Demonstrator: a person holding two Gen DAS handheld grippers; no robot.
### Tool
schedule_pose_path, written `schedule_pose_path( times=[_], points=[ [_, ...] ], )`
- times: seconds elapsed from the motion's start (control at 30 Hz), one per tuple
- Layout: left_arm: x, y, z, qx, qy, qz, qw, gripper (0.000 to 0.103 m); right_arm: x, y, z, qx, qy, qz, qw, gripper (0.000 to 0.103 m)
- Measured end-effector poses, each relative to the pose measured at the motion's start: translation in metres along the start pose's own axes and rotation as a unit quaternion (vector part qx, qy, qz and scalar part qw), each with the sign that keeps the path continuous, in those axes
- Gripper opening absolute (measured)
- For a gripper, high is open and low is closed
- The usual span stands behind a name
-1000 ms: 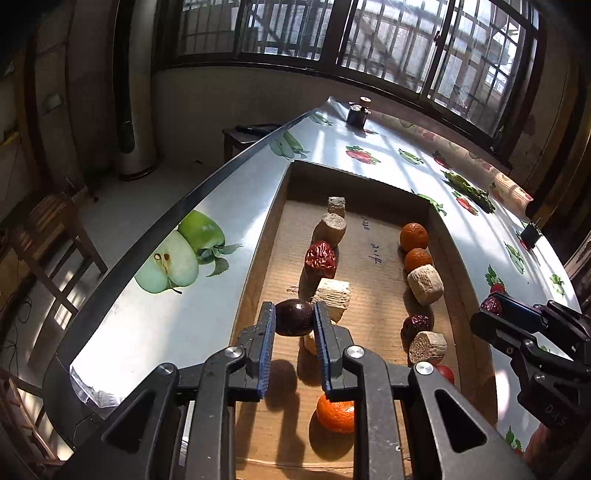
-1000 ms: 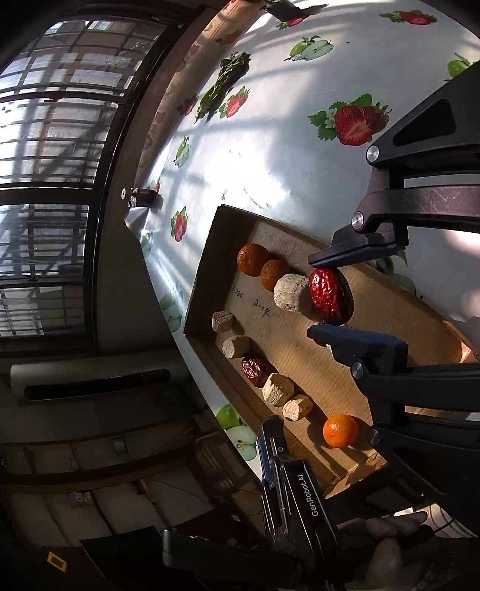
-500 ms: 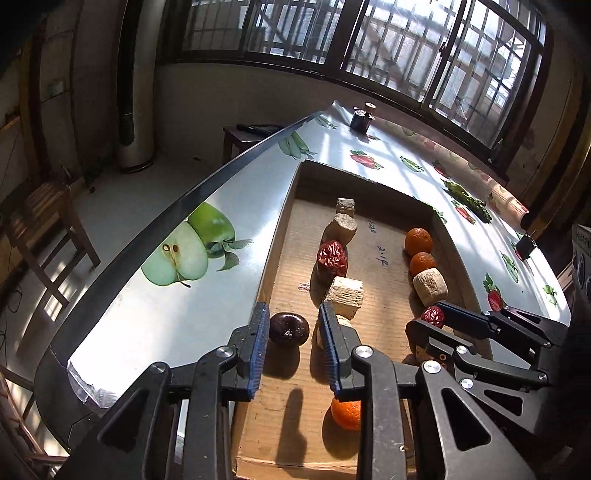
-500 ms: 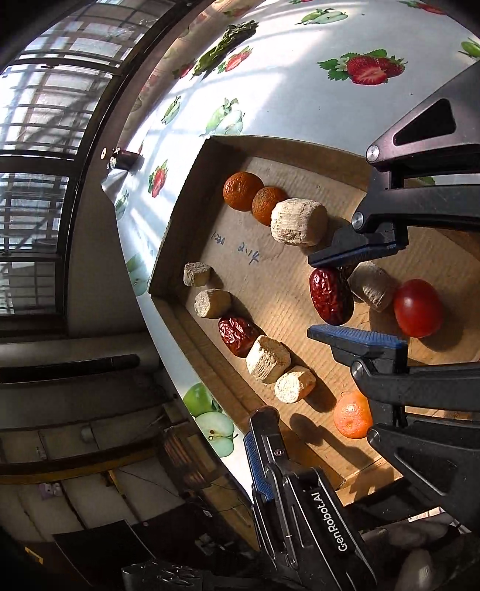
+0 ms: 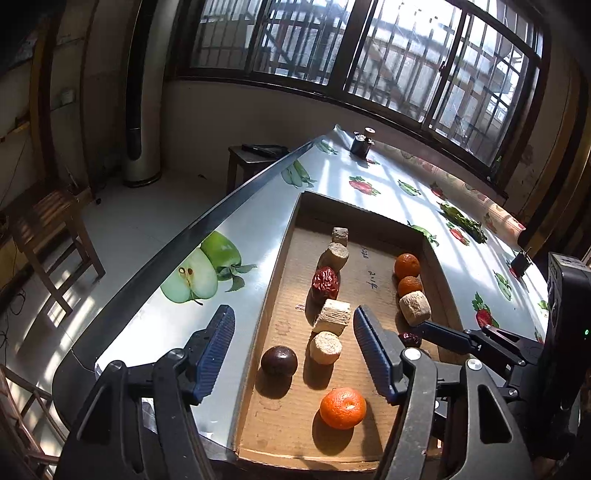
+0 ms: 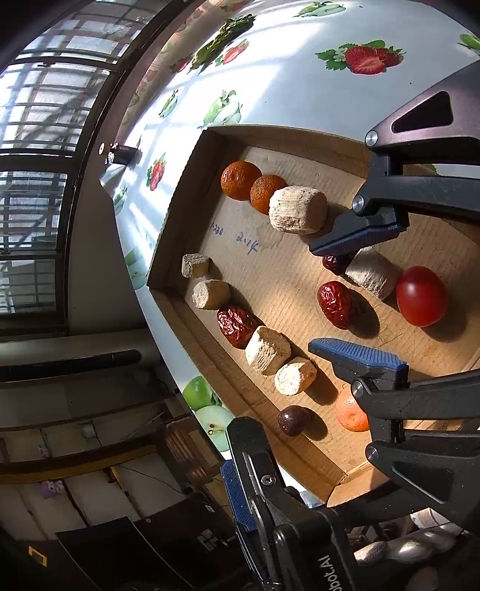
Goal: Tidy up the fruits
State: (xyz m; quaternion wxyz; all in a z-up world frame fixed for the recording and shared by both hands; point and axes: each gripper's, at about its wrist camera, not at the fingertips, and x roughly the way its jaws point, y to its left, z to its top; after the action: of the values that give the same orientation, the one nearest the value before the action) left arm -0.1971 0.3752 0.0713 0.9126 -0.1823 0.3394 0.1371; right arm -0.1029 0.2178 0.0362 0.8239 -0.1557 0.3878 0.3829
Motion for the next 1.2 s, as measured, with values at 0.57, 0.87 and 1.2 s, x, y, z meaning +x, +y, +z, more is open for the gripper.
schedule_pose_path(
  times=[0.57, 0.87, 1.2],
  points=[
    [-0.032, -0.046, -0.005, 0.054, -0.046, 0.051, 0.9961, 0.081, -0.054, -0.036, -0.024, 0.062, -0.046, -0.001, 0.997, 0.062],
    [-0.068, -0.069, -0.007, 0.061, -0.138, 0.147, 0.9775, 0.1, -0.074, -0.053, -0.043, 0.084, -0.061, -0.006, 0.995, 0.067],
    [-0.078, -0.067, -0.017, 0.029, -0.13, 0.171, 0.9762, 0.103, -0.098, -0.045, -0.058, 0.075, -0.09, -0.023, 0.993, 0.077]
  ],
)
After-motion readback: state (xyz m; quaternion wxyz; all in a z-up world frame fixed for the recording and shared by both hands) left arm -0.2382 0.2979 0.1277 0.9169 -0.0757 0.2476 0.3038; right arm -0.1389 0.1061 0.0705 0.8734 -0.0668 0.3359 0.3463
